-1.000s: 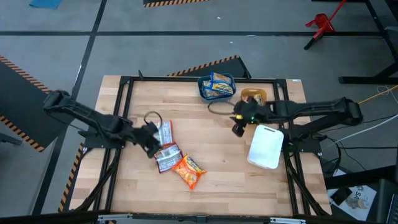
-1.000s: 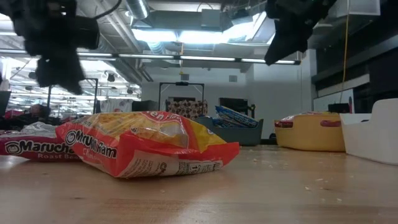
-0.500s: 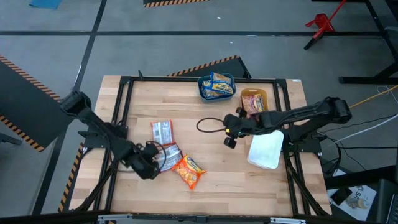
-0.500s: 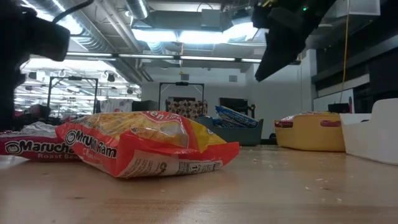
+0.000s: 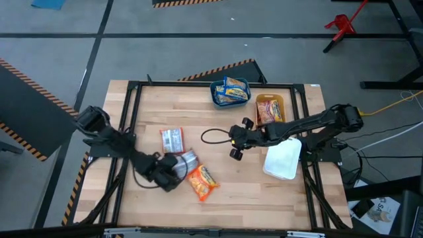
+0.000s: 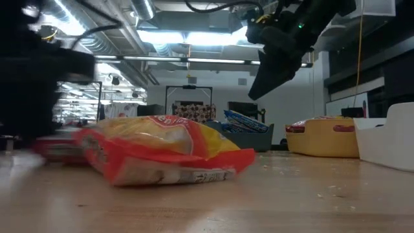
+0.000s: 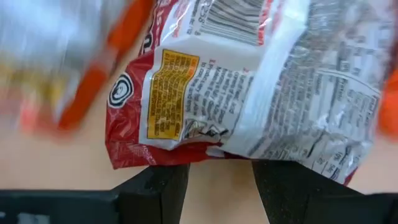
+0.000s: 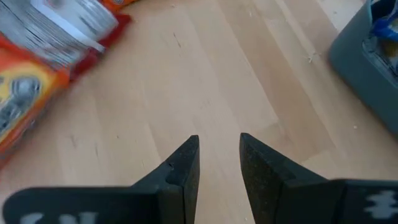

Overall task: Sort Maruchan noodles
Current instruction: Put the red noodle pack into the yellow bin

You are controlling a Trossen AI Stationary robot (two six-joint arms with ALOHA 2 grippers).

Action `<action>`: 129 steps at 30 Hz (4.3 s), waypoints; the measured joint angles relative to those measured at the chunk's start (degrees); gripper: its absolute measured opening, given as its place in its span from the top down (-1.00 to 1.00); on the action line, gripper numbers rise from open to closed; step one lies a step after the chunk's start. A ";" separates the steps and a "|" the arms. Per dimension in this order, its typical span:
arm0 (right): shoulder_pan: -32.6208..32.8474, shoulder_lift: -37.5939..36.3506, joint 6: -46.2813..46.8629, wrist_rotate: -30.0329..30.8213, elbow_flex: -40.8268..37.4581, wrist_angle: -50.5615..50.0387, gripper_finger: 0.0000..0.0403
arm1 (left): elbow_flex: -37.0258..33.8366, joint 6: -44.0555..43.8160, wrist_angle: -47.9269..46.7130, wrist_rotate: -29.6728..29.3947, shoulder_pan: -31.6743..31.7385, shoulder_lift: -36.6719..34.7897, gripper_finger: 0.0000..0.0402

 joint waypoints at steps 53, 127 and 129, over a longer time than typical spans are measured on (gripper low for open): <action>-4.35 12.49 -23.60 -11.40 -1.64 3.26 -0.69 | -0.17 37.04 38.55 0.37 29.73 5.04 0.16; -21.16 -18.76 29.38 15.82 -1.84 -45.99 0.99 | -0.17 37.42 36.90 0.30 22.73 -14.40 0.16; -21.09 -18.60 33.25 15.71 -1.81 -45.92 0.99 | -0.17 37.41 36.86 0.30 22.72 -14.40 0.16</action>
